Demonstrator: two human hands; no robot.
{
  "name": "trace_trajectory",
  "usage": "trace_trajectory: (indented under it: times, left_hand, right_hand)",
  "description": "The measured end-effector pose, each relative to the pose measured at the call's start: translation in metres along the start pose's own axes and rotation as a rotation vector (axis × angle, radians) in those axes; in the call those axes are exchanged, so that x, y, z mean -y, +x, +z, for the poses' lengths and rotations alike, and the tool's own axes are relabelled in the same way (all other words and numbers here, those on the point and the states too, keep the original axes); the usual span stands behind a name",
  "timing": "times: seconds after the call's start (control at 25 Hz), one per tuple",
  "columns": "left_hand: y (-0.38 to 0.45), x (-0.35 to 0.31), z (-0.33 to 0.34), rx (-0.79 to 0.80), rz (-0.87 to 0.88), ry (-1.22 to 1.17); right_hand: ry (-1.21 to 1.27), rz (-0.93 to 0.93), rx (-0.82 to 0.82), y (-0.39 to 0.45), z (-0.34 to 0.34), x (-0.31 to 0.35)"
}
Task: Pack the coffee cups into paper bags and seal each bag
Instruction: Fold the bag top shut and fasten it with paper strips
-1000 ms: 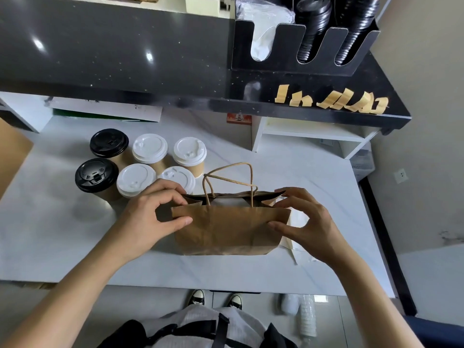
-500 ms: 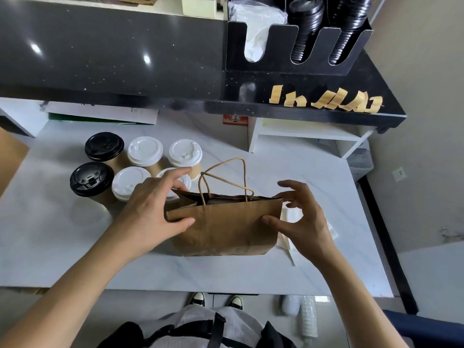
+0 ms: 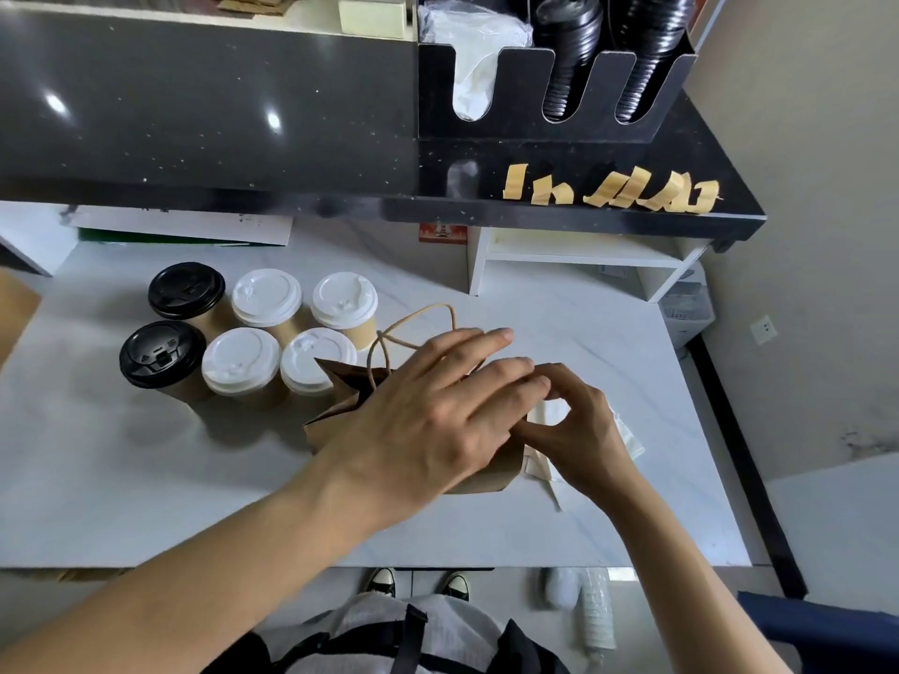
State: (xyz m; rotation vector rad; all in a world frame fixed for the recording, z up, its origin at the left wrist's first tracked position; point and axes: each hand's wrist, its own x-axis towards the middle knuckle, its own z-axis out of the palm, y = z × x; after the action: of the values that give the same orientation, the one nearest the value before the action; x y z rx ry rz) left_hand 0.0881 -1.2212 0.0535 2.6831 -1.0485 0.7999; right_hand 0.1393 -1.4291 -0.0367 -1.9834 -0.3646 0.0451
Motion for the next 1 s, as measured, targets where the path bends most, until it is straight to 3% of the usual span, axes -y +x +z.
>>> trace_trajectory:
  times: [0.2, 0.56, 0.92, 1.0]
  left_hand:
    - [0.014, 0.021, 0.026, 0.435, -0.112, 0.183]
    - [-0.004, 0.037, 0.049, 0.258, -0.257, -0.150]
    - [-0.010, 0.036, 0.058, 0.140, -0.324, -0.220]
    - [-0.010, 0.036, 0.060, 0.140, -0.324, -0.208]
  right_hand:
    - [-0.032, -0.004, 0.005, -0.001, 0.000, -0.006]
    - [-0.042, 0.014, 0.029, 0.001, -0.007, -0.002]
    - [-0.044, 0.020, 0.084, 0.016, -0.017, 0.014]
    - [-0.056, 0.009, 0.028, 0.037, -0.029, 0.029]
